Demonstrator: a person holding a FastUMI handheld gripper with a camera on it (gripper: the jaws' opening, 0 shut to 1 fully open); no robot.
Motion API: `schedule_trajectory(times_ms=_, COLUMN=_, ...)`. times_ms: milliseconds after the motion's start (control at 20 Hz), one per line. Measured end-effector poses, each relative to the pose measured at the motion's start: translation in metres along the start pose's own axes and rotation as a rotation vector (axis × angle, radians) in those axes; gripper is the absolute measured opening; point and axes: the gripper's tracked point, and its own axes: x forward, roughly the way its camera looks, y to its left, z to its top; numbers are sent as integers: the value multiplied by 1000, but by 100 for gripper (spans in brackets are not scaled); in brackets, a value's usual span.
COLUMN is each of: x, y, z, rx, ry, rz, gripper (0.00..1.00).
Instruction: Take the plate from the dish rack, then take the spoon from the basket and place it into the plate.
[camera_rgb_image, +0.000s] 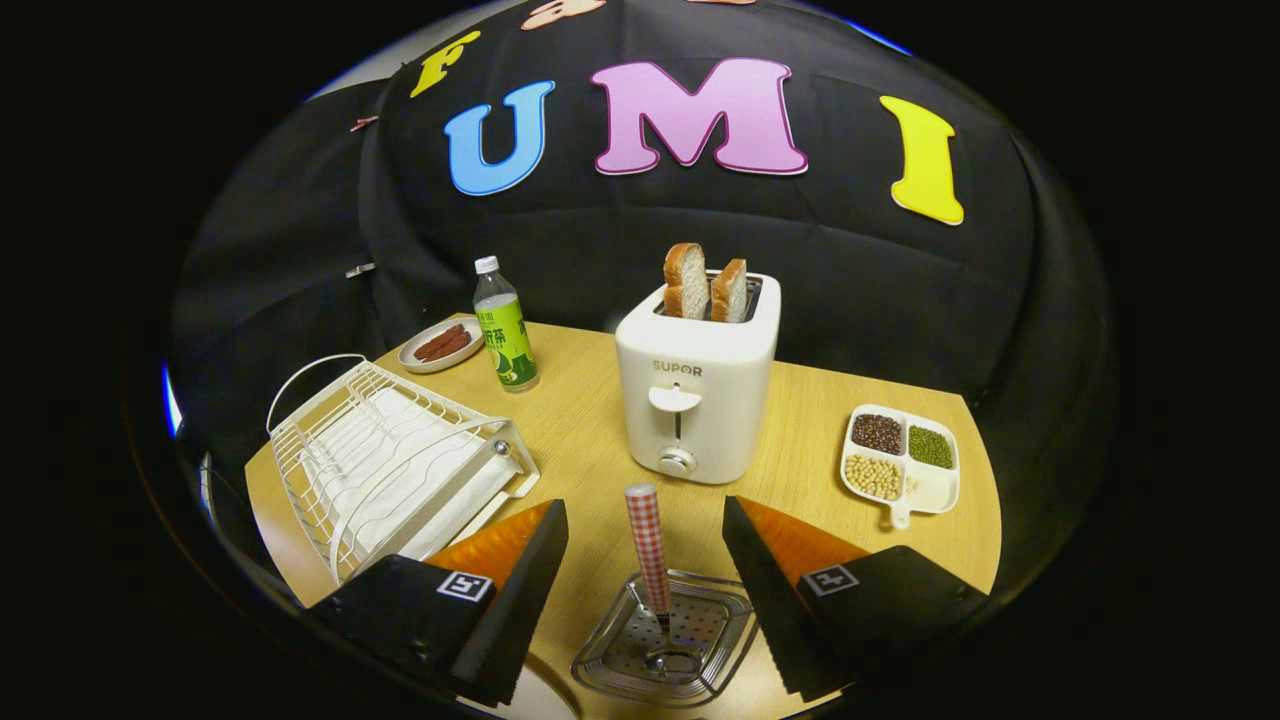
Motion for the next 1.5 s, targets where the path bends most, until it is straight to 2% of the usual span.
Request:
schedule_trajectory(times_ms=100, x=11, y=0, z=1, rx=13, ry=12, rz=-5, gripper=88)
schedule_trajectory(times_ms=150, x=15, y=-1, z=2, rx=18, ry=16, rz=-8, gripper=77)
schedule_trajectory(times_ms=200, x=18, y=-1, z=1, rx=17, ry=21, rz=-14, gripper=71)
schedule_trajectory(times_ms=250, x=20, y=-1, z=1, rx=14, ry=27, rz=-18, gripper=59)
schedule_trajectory(times_ms=350, x=23, y=1, z=0, rx=7, ry=36, rz=-18, gripper=52)
schedule_trajectory(times_ms=400, x=26, y=4, z=-1, rx=5, ry=38, rz=-15, gripper=52)
schedule_trajectory(times_ms=450, x=23, y=5, z=0, rx=3, ry=39, rz=-14, gripper=40)
schedule_trajectory(times_ms=650, x=21, y=-10, z=-1, rx=-47, ry=52, rz=-85, gripper=20)
schedule_trajectory(times_ms=750, x=15, y=-9, z=3, rx=-27, ry=49, rz=-80, gripper=15)
schedule_trajectory(times_ms=1150, x=-46, y=-13, z=86, rx=-38, ry=-104, rz=-73, gripper=15)
schedule_trajectory(times_ms=1350, x=-88, y=7, z=122, rx=-49, ry=-162, rz=-22, gripper=15)
schedule_trajectory(times_ms=1500, x=-115, y=34, z=128, rx=-55, ry=-177, rz=28, gripper=15)
